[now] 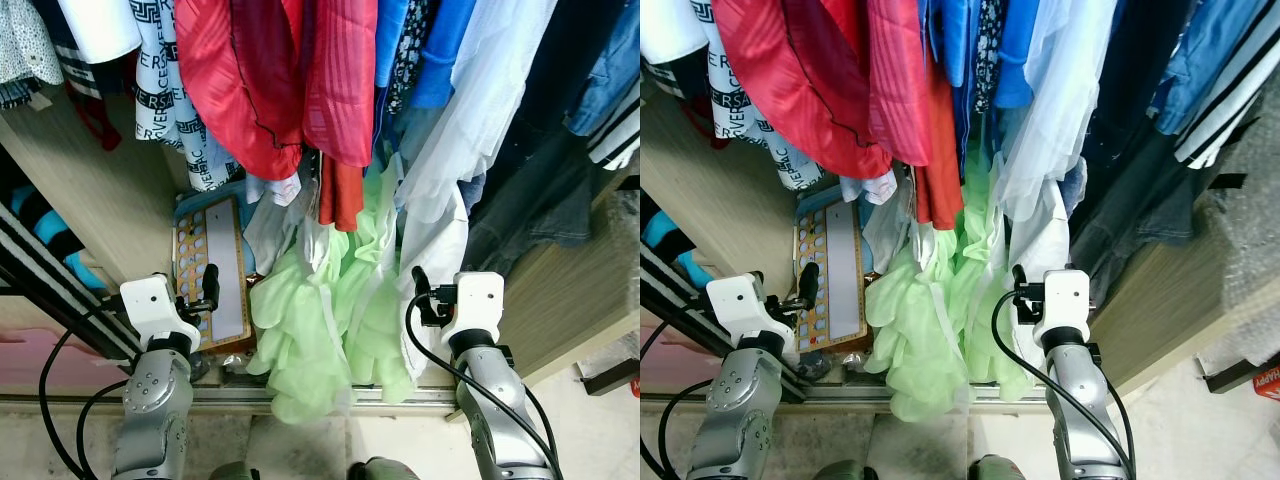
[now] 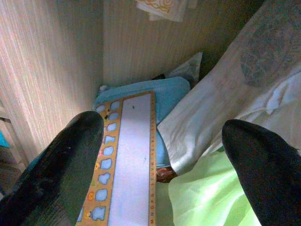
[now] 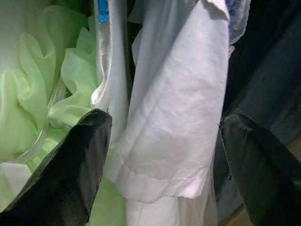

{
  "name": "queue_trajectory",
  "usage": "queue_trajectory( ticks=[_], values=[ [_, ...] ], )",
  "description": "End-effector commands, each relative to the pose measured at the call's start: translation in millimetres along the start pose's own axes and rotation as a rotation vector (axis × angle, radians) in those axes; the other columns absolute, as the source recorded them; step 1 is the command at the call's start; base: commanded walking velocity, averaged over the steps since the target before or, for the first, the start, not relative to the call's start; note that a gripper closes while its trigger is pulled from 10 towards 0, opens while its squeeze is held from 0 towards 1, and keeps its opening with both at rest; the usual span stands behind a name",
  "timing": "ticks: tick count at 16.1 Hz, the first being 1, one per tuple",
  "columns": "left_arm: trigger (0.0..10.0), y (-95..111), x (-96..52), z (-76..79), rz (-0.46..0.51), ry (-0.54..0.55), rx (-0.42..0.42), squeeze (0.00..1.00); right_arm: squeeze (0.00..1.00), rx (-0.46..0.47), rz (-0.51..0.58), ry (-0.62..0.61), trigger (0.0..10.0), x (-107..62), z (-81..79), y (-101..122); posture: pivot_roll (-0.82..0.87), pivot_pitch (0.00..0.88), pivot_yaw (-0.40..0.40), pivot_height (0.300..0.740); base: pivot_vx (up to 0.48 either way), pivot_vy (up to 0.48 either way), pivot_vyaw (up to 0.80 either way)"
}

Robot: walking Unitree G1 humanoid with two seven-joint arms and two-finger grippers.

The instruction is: Clean up the room

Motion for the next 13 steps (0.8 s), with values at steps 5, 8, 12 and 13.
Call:
queue_trajectory(
  ticks=[5, 8, 12, 13],
  values=[
    [10.0, 5, 0.0, 7.5, 0.009, -0.053, 0.013, 0.0, 0.0, -0.008, 0.023, -0.003, 10.0, -1.2, 0.7, 4, -0.03, 0.084, 0.013, 0.74, 0.0, 0.0, 0.0],
    [10.0, 9, -3.7, 14.3, 0.024, -0.109, 0.064, 0.0, 0.0, -0.043, 0.062, -0.01, 10.0, -2.8, 2.1, 12, -0.03, 0.086, 0.017, 0.74, 0.0, 0.0, 0.0],
    [10.0, 9, -3.6, 11.9, 0.022, -0.097, 0.064, 0.0, 0.0, -0.081, 0.098, 0.002, 10.0, -3.5, -1.7, 20, -0.03, 0.087, 0.016, 0.74, 0.0, 0.0, 0.0],
    [10.0, 9, -3.5, 11.8, 0.021, -0.098, 0.063, 0.0, 0.0, -0.086, 0.107, 0.003, 10.0, -3.6, -2.2, 22, -0.03, 0.087, 0.016, 0.74, 0.0, 0.0, 0.0]
  ],
)
Point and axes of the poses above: a point about 5 cm out from each wrist's last joint towards the gripper, its own x axis pointing out of the wrist towards the gripper, its own y axis along the axis of the wrist's last joint, z = x × y, the point moved 6 cm from there along x, pointing out of the wrist towards the gripper, and after that the axes turned 5 degrees about -x, right-handed, at the moved point
